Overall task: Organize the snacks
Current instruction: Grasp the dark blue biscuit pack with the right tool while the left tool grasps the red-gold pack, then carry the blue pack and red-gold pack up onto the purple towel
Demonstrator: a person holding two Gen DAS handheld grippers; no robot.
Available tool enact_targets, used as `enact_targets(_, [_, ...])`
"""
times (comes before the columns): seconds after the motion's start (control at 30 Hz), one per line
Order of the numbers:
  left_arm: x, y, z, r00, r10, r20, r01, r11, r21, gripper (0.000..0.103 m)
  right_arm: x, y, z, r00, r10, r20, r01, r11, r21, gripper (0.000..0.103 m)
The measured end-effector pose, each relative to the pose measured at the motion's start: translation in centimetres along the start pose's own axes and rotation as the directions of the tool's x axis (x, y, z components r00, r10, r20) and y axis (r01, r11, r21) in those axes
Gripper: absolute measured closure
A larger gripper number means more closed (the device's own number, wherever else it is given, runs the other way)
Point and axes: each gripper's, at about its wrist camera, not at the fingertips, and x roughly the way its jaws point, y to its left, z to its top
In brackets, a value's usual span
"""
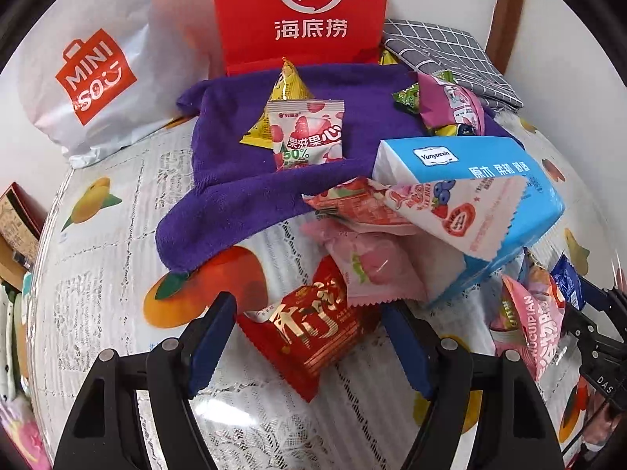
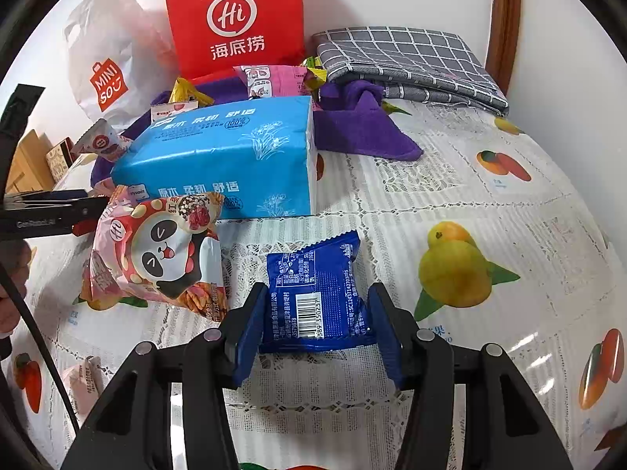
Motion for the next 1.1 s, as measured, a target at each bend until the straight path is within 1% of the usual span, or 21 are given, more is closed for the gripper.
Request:
enact_targets(0.03, [-0.1, 0.0, -0.1, 1.000, -0.015, -0.005, 0.015, 1.000, -0.003, 0.028, 0.0, 0.0, 0.0, 1.000, 0.001, 0.000, -0.001, 1.000, 0.000, 0.050])
enact_targets(0.07, [-0.3, 0.0, -0.2, 0.999, -0.045, -0.007, 0.044, 0.999, -0.010, 0.029, 0.0, 0.0, 0.0, 1.000, 0.001, 0.000, -0.001, 1.000, 0.001, 0.050])
enact_targets(0.13, [-0.6, 0.2, -0.7, 0.991, -0.131, -0.025, 0.130, 0.991, -0.032, 0.029, 0.0, 0.0, 0.0, 1.000, 0.002, 0.000, -0.002, 1.000, 0.001, 0.050])
enact_targets(0.17, [-0.8, 0.2, -0.9, 0.988, -0.155, -0.027, 0.154, 0.987, -0.038, 0.029, 0.0, 0.0, 0.0, 1.000, 0.002, 0.000, -0.002, 1.000, 0.000, 0.050])
enact_targets(0.2, [-1.0, 0.2, -1.1, 0.987, -0.159, -0.023, 0.158, 0.987, -0.037, 0.028, 0.0, 0.0, 0.0, 1.000, 0.002, 0.001, -0.002, 1.000, 0.000, 0.050])
enact_targets(0.23, [-1.0, 0.1, -1.2, 0.989, -0.150, -0.020, 0.149, 0.988, -0.031, 0.028, 0.0, 0.0, 0.0, 1.000, 0.002, 0.001, -0.002, 1.000, 0.000, 0.050])
enact_targets(0.33, [-1.1, 0.0, -0.8, 0.996, -0.084, 0.005, 0.084, 0.996, 0.002, 0.028, 0.0, 0.0, 0.0, 1.000, 0.001, 0.001, -0.001, 1.000, 0.000, 0.050])
enact_targets(0.37, [-1.0, -0.1, -0.6, 0.997, -0.074, 0.013, 0.073, 0.997, 0.014, 0.028, 0.0, -0.1, 0.0, 1.000, 0.001, 0.001, -0.001, 1.000, 0.000, 0.050])
enact_targets(0.43, [-0.6, -0.6, -0.2, 0.996, -0.086, 0.008, 0.086, 0.995, 0.050, 0.028, 0.0, 0.0, 0.0, 1.000, 0.001, 0.001, -0.001, 1.000, 0.000, 0.050])
enact_targets(0.5, [0.0, -1.4, -0.2, 0.997, -0.072, -0.021, 0.074, 0.994, 0.084, 0.029, 0.0, 0.0, 0.0, 1.000, 0.001, 0.001, -0.001, 1.000, 0.000, 0.050])
enact_targets(0.53, [0.1, -1.7, -0.2, 0.998, -0.065, -0.023, 0.067, 0.993, 0.097, 0.029, 0.0, 0.0, 0.0, 1.000, 0.001, 0.001, -0.001, 1.000, 0.000, 0.050])
enact_targets(0.57, [0.2, -2.1, -0.4, 0.998, -0.058, -0.021, 0.060, 0.992, 0.114, 0.033, 0.0, 0.0, 0.0, 1.000, 0.001, 0.001, -0.001, 1.000, 0.000, 0.050])
enact_targets(0.6, [0.3, -2.6, -0.6, 0.999, -0.048, -0.022, 0.051, 0.990, 0.132, 0.044, 0.0, 0.0, 0.0, 1.000, 0.001, 0.001, -0.001, 1.000, 0.000, 0.050])
enact_targets(0.63, [0.3, -2.9, -0.9, 0.999, -0.042, -0.024, 0.045, 0.989, 0.143, 0.048, 0.0, 0.0, 0.0, 1.000, 0.001, 0.001, -0.001, 1.000, 0.000, 0.050])
enact_targets(0.67, [0.1, -3.0, -1.0, 0.999, -0.050, -0.011, 0.051, 0.988, 0.143, 0.059, 0.0, 0.0, 0.0, 1.000, 0.001, 0.001, -0.001, 1.000, 0.000, 0.050])
enact_targets(0.7, [-0.1, -3.0, -1.2, 0.999, -0.049, -0.013, 0.050, 0.989, 0.138, 0.064, 0.0, 0.0, 0.0, 1.000, 0.001, 0.001, -0.001, 1.000, 0.000, 0.050])
enact_targets(0.83, [-1.1, -2.8, -2.1, 1.000, -0.016, 0.000, 0.016, 0.990, 0.141, 0.065, 0.0, 0.0, -0.1, 1.000, 0.002, 0.002, -0.002, 1.000, 0.000, 0.050])
enact_targets(1.0, [-2.3, -1.9, -3.4, 0.999, -0.032, -0.006, 0.032, 0.996, 0.086, 0.065, -0.1, 0.0, -0.1, 1.000, 0.000, 0.005, 0.000, 1.000, 0.000, 0.051])
enact_targets(1.1, [-3.1, -1.5, -4.0, 0.998, -0.068, -0.009, 0.068, 0.997, 0.028, 0.065, -0.2, 0.2, 0.0, 1.000, -0.003, 0.008, 0.003, 1.000, -0.006, 0.053])
